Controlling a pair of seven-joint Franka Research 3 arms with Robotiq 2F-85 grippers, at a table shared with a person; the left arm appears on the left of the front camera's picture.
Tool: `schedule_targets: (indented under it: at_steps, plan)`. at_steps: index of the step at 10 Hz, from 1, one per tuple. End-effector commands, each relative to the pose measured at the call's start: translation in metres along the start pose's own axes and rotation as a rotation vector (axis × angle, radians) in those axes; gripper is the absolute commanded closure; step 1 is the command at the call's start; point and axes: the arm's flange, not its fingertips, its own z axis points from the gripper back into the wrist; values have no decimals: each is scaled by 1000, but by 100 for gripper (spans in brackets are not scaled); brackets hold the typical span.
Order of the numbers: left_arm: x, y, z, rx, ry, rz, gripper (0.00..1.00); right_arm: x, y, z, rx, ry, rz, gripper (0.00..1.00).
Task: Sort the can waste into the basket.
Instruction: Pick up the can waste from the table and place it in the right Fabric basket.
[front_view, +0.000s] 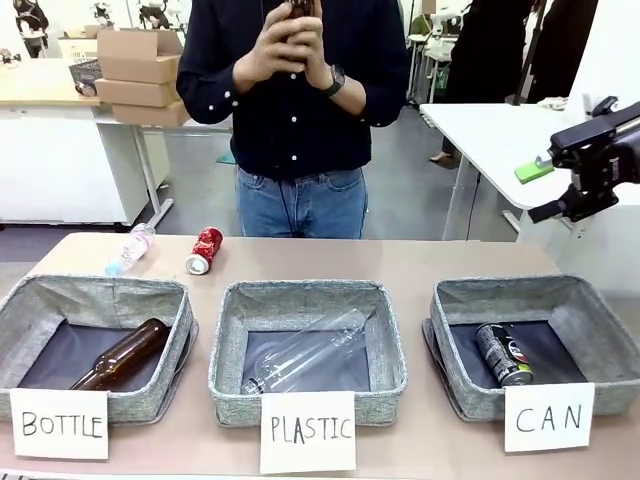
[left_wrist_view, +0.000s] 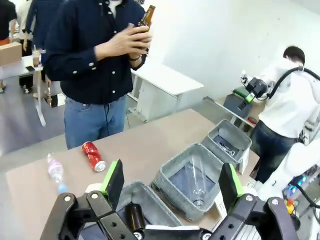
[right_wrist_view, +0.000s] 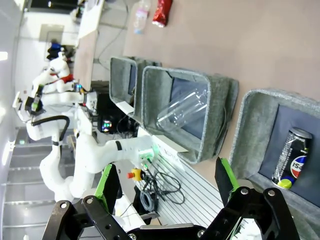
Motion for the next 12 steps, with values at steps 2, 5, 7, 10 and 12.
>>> schedule_targets:
  at_steps: [2, 5, 7, 10, 12]
  plan:
    - [0, 0, 0, 0, 0, 0, 0, 0, 2, 2, -11, 13, -13, 0]
    - [0, 0, 0, 0, 0, 0, 0, 0, 2, 2, -11, 13, -13, 0]
    - [0, 0, 0, 0, 0, 0, 0, 0, 2, 2, -11, 13, -13, 0]
    - [0, 0, 0, 0, 0, 0, 0, 0, 2, 2, -11, 13, -13, 0]
    - [0, 0, 0, 0, 0, 0, 0, 0, 2, 2, -11, 13, -13, 0]
